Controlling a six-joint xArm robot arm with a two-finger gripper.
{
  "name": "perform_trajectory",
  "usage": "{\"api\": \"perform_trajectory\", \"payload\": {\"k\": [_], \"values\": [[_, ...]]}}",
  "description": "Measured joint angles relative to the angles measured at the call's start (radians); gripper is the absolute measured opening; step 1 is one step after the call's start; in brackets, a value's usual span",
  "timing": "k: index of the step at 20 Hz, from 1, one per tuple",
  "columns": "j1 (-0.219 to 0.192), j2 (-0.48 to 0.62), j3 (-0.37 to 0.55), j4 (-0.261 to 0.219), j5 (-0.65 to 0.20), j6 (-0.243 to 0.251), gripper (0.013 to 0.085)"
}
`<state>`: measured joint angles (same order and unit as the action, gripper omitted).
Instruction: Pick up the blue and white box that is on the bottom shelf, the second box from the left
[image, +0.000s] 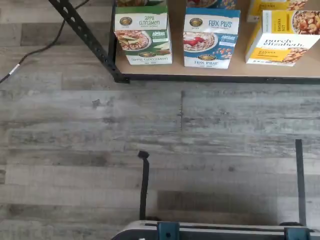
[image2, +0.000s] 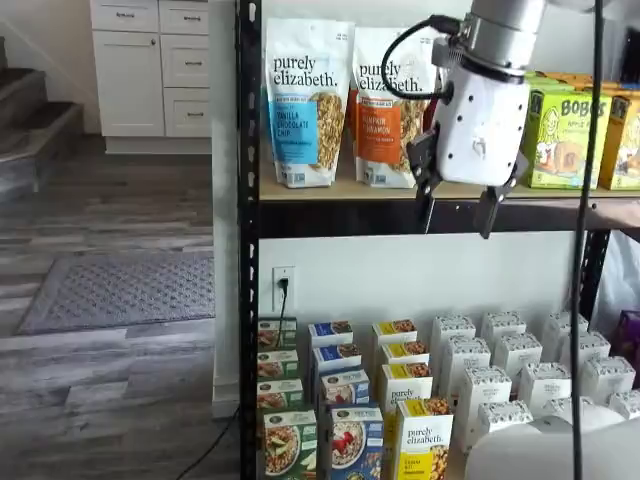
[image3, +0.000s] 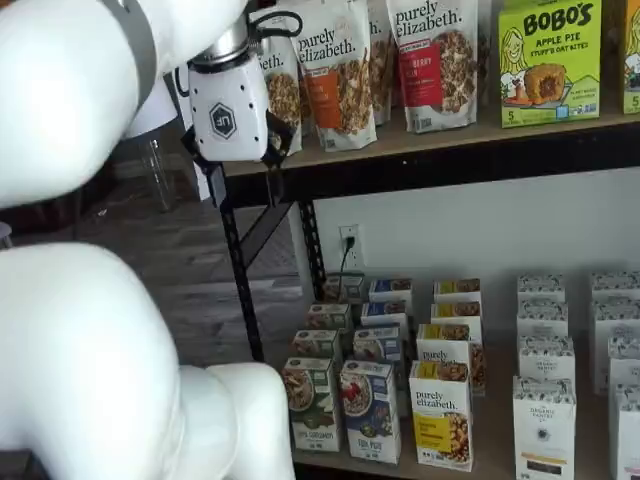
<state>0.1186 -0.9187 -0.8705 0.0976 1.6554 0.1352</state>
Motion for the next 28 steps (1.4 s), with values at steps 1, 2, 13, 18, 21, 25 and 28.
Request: {"api": "perform_trajectory", "payload": {"k": [1, 2, 13, 18, 21, 25, 28], "values": [[0.009, -0.002, 0.013, -0.003, -0.012, 0.008, 0.085], [0.016, -0.004, 0.024, -0.005, -0.021, 0.014, 0.085], [0.066, -0.027, 0.137, -0.024, -0.112, 0.057, 0.085], [0.055, -0.043, 0.178, 0.0, -0.145, 0.044, 0.085], [0.045, -0.047, 0.2, 0.008, -0.162, 0.032, 0.085], [0.041, -0.04, 0.223, -0.003, -0.186, 0.027, 0.085], [0.05, -0.03, 0.243, -0.023, -0.213, 0.036, 0.085]]}}
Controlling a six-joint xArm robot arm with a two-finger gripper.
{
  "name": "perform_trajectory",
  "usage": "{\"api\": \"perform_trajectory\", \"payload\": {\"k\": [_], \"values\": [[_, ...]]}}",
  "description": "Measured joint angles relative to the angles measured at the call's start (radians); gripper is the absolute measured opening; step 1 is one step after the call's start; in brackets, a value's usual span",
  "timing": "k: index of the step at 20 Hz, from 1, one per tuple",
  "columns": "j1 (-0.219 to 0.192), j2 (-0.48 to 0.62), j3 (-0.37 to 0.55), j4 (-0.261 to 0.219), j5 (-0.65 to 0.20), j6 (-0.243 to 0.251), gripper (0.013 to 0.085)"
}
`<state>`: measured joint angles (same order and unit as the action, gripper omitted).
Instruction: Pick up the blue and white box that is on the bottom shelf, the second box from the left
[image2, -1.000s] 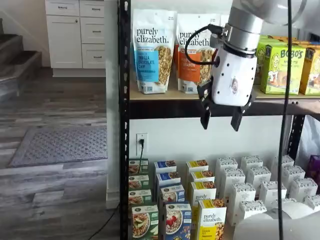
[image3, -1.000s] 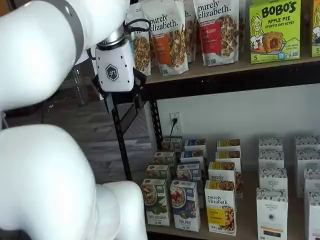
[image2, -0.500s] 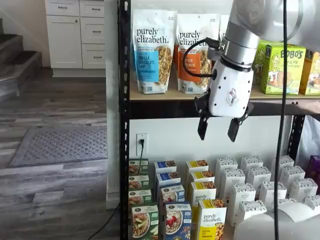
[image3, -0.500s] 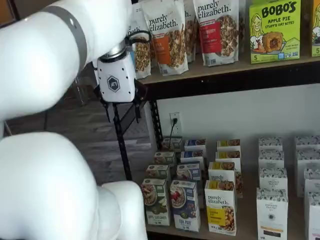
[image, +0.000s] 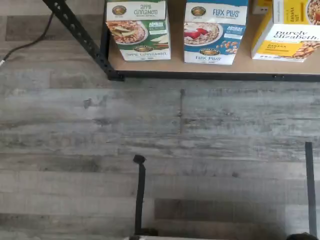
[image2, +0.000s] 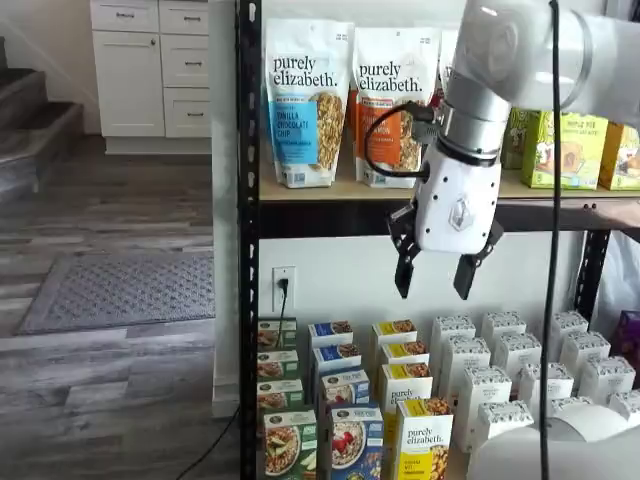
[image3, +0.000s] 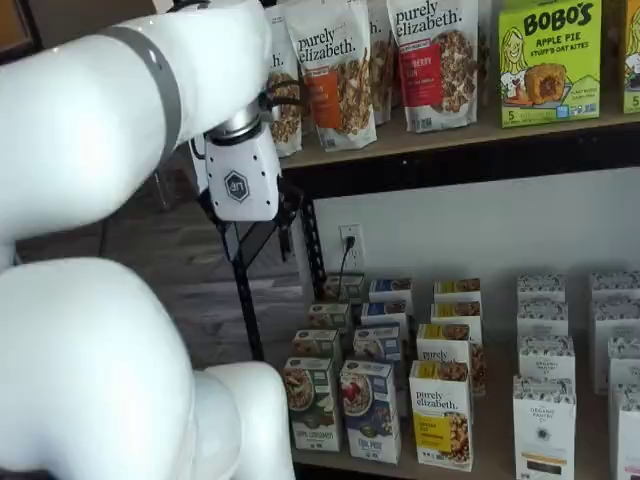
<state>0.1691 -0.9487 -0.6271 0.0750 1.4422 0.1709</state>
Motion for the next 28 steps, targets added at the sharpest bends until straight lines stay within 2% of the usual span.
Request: {"api": "perform_trajectory", "payload": {"k": [7, 16, 20, 28], "values": [[-0.002, 0.02, 0.068, 0.004, -0.109, -0.01, 0.085], [0.004, 0.068, 0.145, -0.027, -0.235, -0.003, 0.085], [-0.005, 0.089, 0.181, -0.003, -0.309, -0.025, 0.085], [-0.011, 0.176, 0.202, 0.03, -0.399, -0.053, 0.085]]}}
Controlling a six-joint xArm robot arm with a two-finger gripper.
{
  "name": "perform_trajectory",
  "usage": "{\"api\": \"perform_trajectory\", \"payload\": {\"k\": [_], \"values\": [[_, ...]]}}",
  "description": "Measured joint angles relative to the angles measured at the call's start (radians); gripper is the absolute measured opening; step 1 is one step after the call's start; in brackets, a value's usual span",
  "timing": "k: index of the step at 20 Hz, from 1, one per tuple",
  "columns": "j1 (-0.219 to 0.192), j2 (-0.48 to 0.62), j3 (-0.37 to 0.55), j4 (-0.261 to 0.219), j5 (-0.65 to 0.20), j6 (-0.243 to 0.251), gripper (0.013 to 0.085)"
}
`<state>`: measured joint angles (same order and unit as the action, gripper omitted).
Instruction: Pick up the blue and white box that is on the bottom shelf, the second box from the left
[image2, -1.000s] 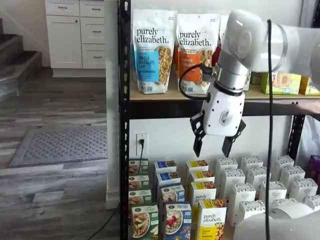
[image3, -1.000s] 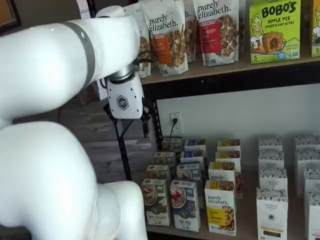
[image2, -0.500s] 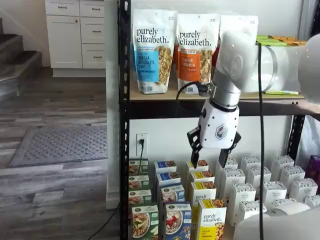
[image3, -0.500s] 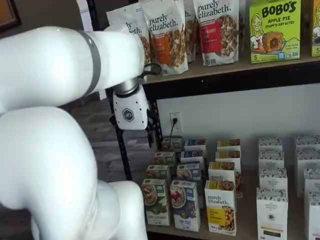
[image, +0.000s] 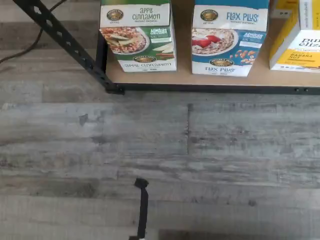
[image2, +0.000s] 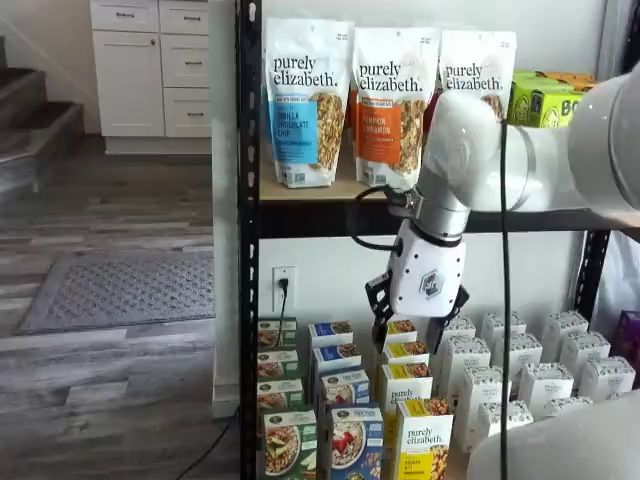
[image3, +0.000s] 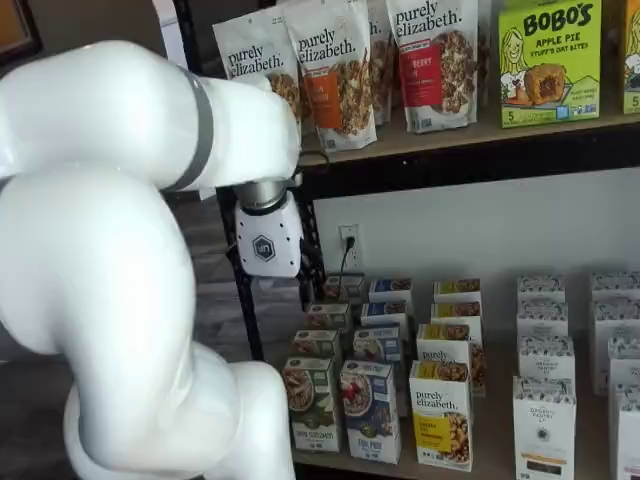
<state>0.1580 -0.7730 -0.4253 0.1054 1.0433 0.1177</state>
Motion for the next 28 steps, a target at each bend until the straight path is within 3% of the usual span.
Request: {"api": "perform_trajectory", "payload": {"k": [14, 28], "values": [[-0.011, 0.192, 0.031, 0.002, -0.259, -0.036, 0.085], [-0.005, 0.395, 0.028, 0.002, -0.446, -0.045, 0.085]]}}
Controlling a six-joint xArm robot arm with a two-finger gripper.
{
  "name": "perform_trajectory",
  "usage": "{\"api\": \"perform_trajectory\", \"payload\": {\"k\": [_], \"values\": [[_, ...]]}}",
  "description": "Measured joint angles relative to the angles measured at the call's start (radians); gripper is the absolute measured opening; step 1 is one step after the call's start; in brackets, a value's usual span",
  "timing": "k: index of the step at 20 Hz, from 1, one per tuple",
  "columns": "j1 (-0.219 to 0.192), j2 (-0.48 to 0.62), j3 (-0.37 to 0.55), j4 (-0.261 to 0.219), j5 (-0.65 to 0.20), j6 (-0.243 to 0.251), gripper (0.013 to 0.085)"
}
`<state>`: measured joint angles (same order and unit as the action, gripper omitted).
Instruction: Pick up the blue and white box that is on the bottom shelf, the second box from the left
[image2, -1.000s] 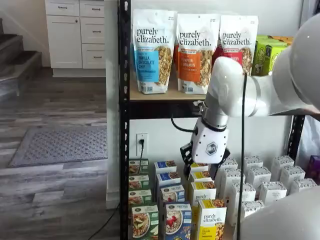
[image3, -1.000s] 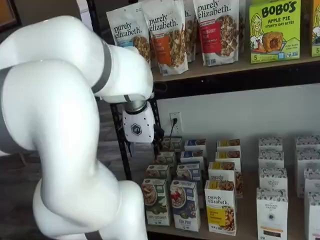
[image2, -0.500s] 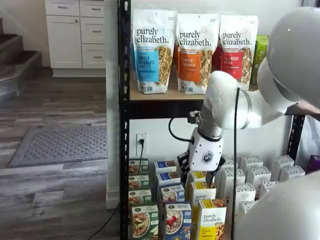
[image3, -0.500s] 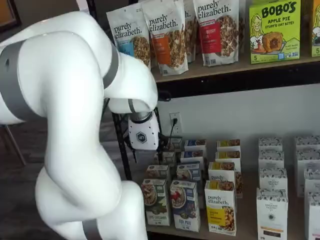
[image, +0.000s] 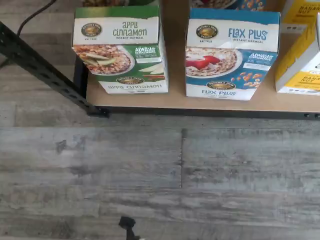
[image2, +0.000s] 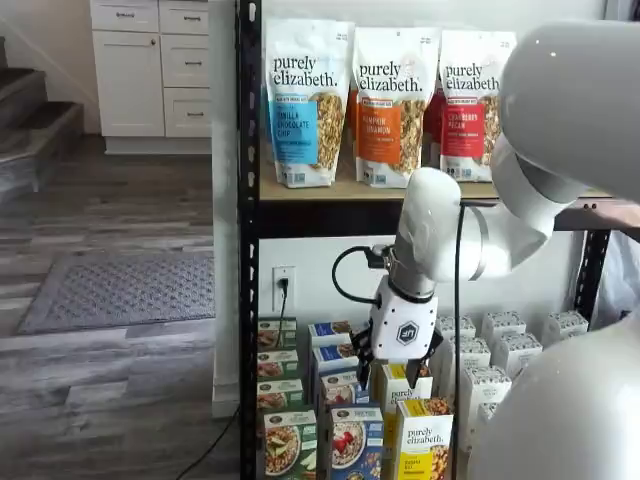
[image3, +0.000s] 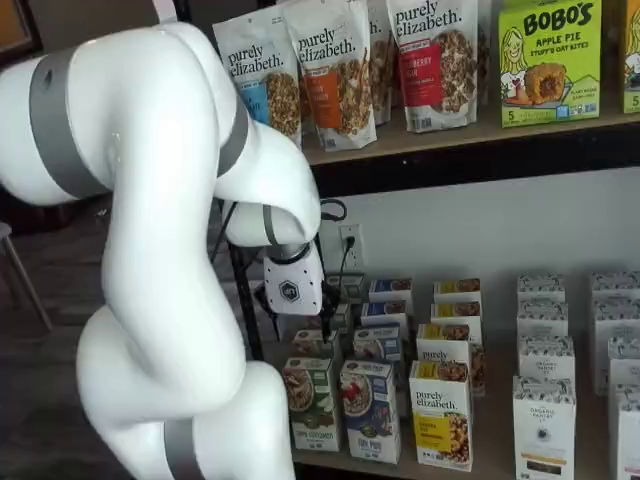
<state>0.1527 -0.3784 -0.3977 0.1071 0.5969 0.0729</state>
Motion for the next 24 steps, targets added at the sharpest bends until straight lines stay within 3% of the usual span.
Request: {"api": "perform_trajectory", "payload": {"k": [9, 24], "values": [[0.016, 0.118, -0.004, -0.005, -0.108, 0.012, 0.085], [0.024, 0.349, -0.061, 0.03, -0.289, -0.022, 0.085]]}}
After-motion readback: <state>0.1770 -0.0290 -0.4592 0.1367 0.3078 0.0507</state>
